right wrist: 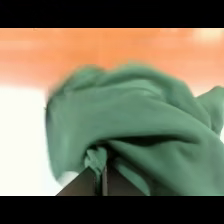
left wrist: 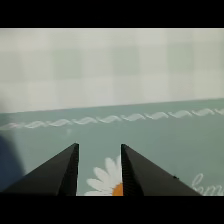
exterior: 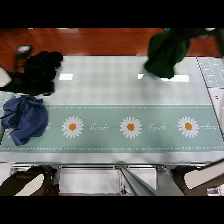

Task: Fold the shirts.

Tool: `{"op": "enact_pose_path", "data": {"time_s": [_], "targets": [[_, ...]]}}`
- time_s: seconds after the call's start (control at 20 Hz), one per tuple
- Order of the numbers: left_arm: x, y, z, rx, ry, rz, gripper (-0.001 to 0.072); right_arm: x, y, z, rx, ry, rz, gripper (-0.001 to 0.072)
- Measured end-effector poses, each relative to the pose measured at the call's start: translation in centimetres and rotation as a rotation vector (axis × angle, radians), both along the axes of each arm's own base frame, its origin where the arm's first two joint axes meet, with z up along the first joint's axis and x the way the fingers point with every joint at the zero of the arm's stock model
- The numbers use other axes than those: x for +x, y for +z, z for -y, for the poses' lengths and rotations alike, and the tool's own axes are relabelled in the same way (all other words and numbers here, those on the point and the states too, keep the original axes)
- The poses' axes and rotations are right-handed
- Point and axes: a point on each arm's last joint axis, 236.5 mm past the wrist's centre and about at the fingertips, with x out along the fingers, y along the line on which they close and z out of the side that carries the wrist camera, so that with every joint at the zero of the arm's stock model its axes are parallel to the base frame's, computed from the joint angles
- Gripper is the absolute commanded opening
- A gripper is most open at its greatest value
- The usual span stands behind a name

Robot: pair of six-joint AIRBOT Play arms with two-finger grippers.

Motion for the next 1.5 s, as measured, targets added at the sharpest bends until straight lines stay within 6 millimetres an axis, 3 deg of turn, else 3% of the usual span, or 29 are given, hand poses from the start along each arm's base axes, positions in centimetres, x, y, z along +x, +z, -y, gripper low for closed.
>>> {"op": "enact_pose_path", "data": {"time_s": [0.15, 0.3, 0.45, 0.55, 0.7, 0.8, 0.95, 1.05, 1.2, 1.3, 1.4, 1.5], "targets": [[-1.1, 3.3, -1.6, -0.013, 0.044, 0.080, 0.0339, -4.6, 10.4, -2.6, -0.019, 0.076, 0.174, 0.0026], [-2.4, 4.9, -1.6, -0.044, 0.059, 0.126, 0.0339, -10.3, 17.9, -5.8, -0.033, 0.158, 0.301, 0.0026], [-3.6, 4.7, -0.4, -0.094, 0.033, 0.129, 0.0339, -15.5, 21.6, -9.1, -0.029, 0.250, 0.353, 0.0026], [-4.3, 4.1, 0.7, -0.132, 0.002, 0.119, 0.0339, -18.3, 21.5, -11.6, -0.026, 0.325, 0.327, 0.0026], [-4.9, 3.5, 1.8, -0.176, -0.025, 0.104, 0.0340, -21.1, 17.9, -16.2, -0.015, 0.447, 0.206, 0.0026], [-5.1, 3.3, 2.2, -0.191, -0.033, 0.101, 0.0341, -22.9, 14.0, -19.9, -0.006, 0.529, 0.107, 0.0026], [-5.3, 3.0, 2.6, -0.205, -0.041, 0.091, 0.0341, -25.7, 6.3, -25.4, 0.014, 0.625, -0.057, 0.0026], [-5.6, 2.3, 2.9, -0.221, -0.040, 0.073, 0.0341, -26.8, 0.8, -27.4, 0.038, 0.617, -0.150, 0.0026], [-6.7, 0.1, 4.0, -0.278, -0.038, 0.011, 0.0341, -27.3, -6.5, -29.3, 0.103, 0.559, -0.259, 0.0030], [-7.5, -1.7, 5.6, -0.346, -0.046, -0.031, 0.0341, -27.5, -10.6, -30.2, 0.141, 0.522, -0.332, 0.0407], [-8.4, -3.2, 7.6, -0.403, -0.067, -0.069, 0.0391, -27.4, -13.1, -30.3, 0.161, 0.495, -0.388, 0.0412], [-8.8, -4.3, 8.7, -0.428, -0.082, -0.091, 0.0422, -25.8, -13.5, -27.8, 0.149, 0.437, -0.411, 0.0412]]}}
